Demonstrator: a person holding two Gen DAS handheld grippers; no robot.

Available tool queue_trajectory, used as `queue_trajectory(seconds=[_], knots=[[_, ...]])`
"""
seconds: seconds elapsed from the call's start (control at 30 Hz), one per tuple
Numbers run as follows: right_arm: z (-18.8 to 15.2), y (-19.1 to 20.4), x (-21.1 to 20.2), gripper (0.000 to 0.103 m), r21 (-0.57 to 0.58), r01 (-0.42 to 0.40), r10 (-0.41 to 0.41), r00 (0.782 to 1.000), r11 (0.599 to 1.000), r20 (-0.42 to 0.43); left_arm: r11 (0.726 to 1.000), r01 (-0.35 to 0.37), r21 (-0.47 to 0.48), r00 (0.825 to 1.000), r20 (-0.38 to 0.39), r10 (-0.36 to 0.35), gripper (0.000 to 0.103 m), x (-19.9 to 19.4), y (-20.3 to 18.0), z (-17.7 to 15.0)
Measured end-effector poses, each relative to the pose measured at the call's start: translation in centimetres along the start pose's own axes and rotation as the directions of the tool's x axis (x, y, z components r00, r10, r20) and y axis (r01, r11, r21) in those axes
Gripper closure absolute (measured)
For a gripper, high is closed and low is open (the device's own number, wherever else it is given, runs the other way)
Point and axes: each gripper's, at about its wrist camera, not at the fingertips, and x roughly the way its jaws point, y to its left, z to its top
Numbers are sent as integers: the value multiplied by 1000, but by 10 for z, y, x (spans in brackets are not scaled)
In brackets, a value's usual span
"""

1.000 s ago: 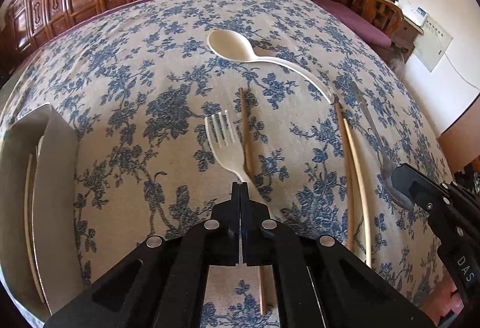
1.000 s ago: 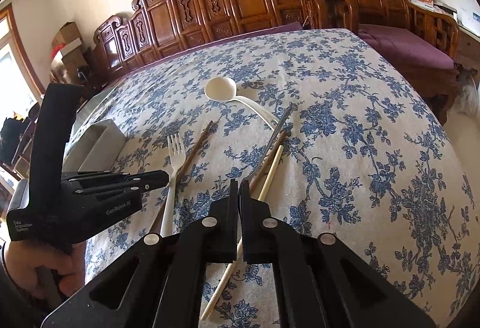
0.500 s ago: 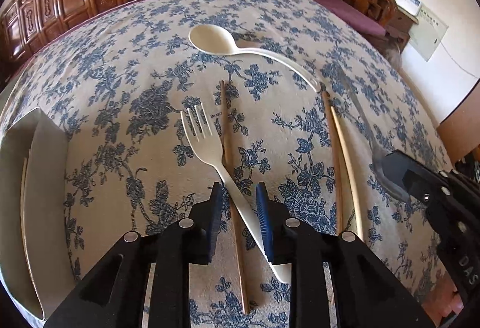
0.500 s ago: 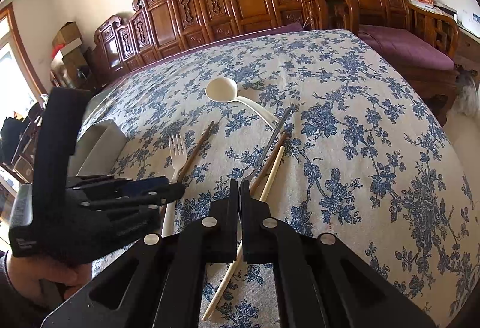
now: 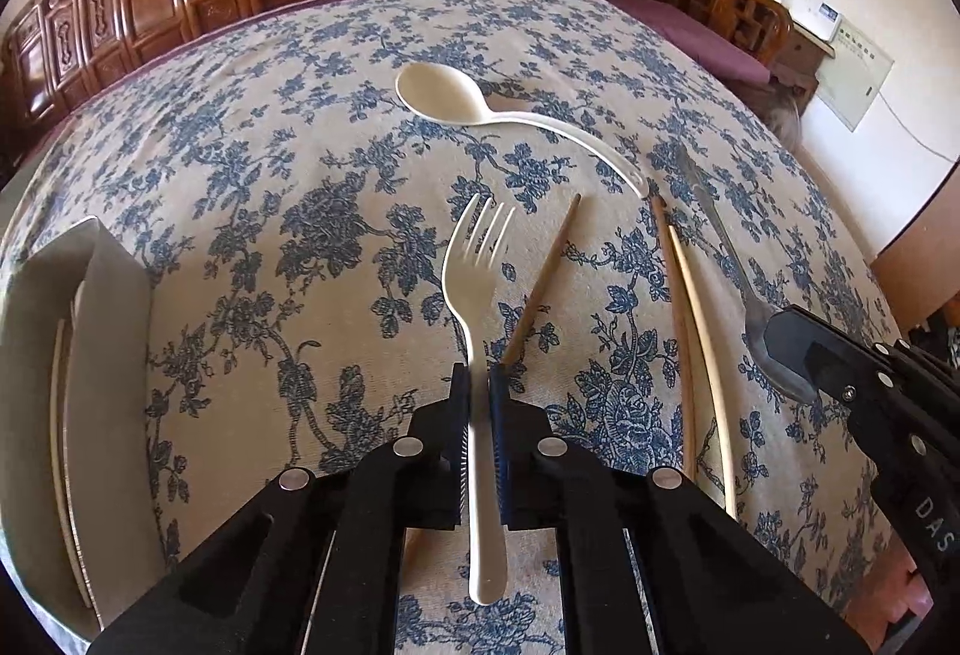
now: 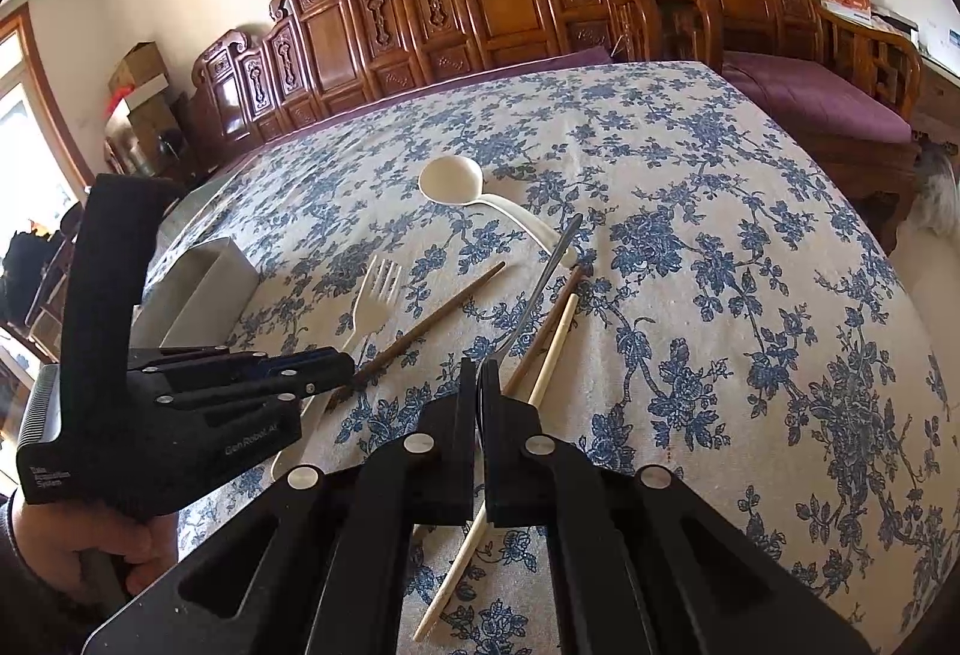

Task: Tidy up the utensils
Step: 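Carry the white fork into the grey tray and open the left tool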

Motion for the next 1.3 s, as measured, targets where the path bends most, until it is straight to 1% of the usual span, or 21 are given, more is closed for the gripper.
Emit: queue_trajectory(seconds=[0.17, 0.4, 0.83, 0.97, 1.3], knots=[[-1, 7, 0, 100, -15, -7, 7, 1000, 1000, 0, 1000, -11, 14, 1000, 24, 10, 97, -11, 6, -3], [-2, 31, 2, 100, -76, -32, 32, 999, 997, -8, 1000, -27, 15, 999, 46, 26, 97, -29, 20, -10], [-9, 80, -1, 100, -175, -99, 97, 995, 980, -23, 999, -53, -5, 993, 103, 53, 97, -74, 65, -22], [-11, 92, -1, 100, -186, -115, 111, 993, 976, -33, 998, -59, -8, 992, 113, 59, 97, -86, 81, -26], [-16, 115, -3, 100, -230, -145, 139, 989, 962, -44, 998, -60, -18, 989, 136, 62, 97, -103, 116, -27]])
